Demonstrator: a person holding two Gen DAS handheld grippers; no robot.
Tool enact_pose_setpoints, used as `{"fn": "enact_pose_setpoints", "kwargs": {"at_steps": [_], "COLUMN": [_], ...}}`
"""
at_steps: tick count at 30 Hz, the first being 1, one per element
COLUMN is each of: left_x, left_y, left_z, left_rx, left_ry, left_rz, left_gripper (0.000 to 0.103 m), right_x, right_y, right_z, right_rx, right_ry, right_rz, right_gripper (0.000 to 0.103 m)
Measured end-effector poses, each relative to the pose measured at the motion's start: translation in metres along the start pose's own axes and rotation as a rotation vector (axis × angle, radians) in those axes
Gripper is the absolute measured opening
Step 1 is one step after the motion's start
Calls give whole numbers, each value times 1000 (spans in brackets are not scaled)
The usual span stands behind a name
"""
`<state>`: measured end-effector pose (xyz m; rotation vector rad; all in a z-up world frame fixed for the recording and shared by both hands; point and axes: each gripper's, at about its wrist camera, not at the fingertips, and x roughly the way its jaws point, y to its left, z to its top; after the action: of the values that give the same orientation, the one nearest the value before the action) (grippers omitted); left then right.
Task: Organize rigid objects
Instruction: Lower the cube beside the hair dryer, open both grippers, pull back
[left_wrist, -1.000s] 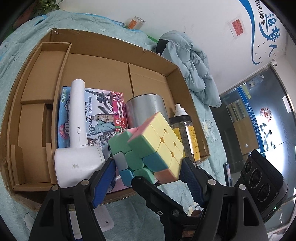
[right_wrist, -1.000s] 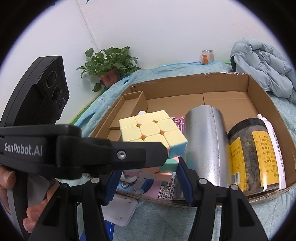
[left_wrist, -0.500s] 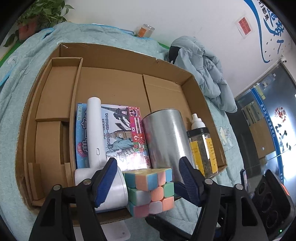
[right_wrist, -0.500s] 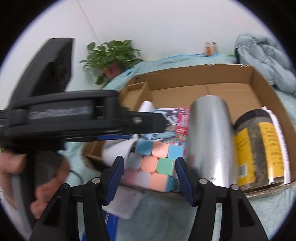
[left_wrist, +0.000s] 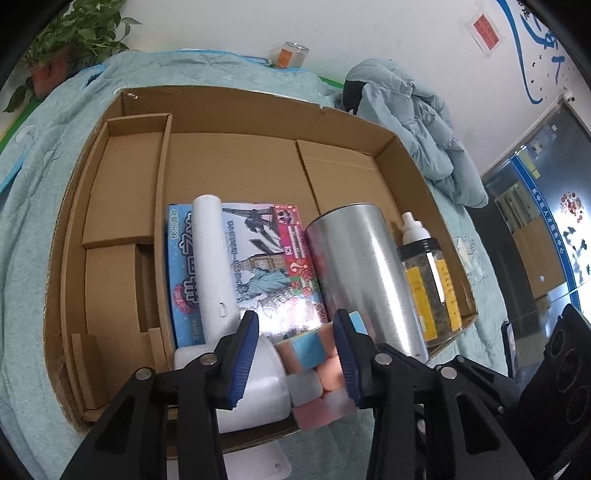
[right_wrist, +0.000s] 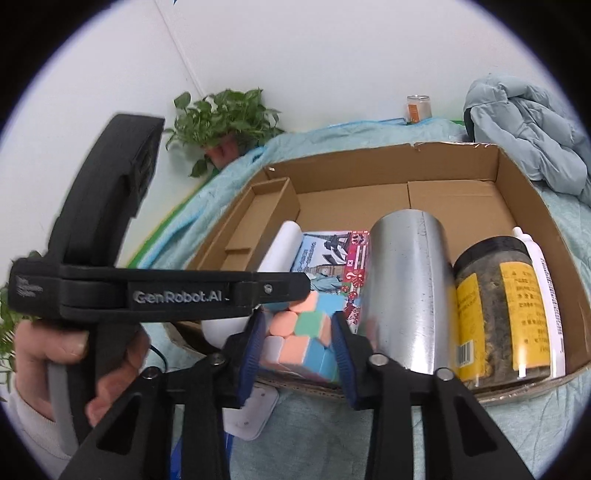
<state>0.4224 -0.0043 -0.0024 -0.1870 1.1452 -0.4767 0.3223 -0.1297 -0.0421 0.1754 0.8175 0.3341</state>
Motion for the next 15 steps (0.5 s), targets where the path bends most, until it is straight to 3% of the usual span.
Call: {"fn": "enact_pose_setpoints", "kwargs": {"at_steps": [2,15], "left_x": [-1,5], "left_y": [5,0], "left_z": [0,-3], "left_rx": [-5,20], "left_ry": [-1,46], "left_rz": [-8,-90], "left_gripper": [37,37], "right_x": [3,-5], "right_y": [-2,-4], "right_z": [0,-9], "right_rx": [-10,27], "right_ry": [-1,42], "right_rz": [-45,-23], "right_gripper": [17,16]}}
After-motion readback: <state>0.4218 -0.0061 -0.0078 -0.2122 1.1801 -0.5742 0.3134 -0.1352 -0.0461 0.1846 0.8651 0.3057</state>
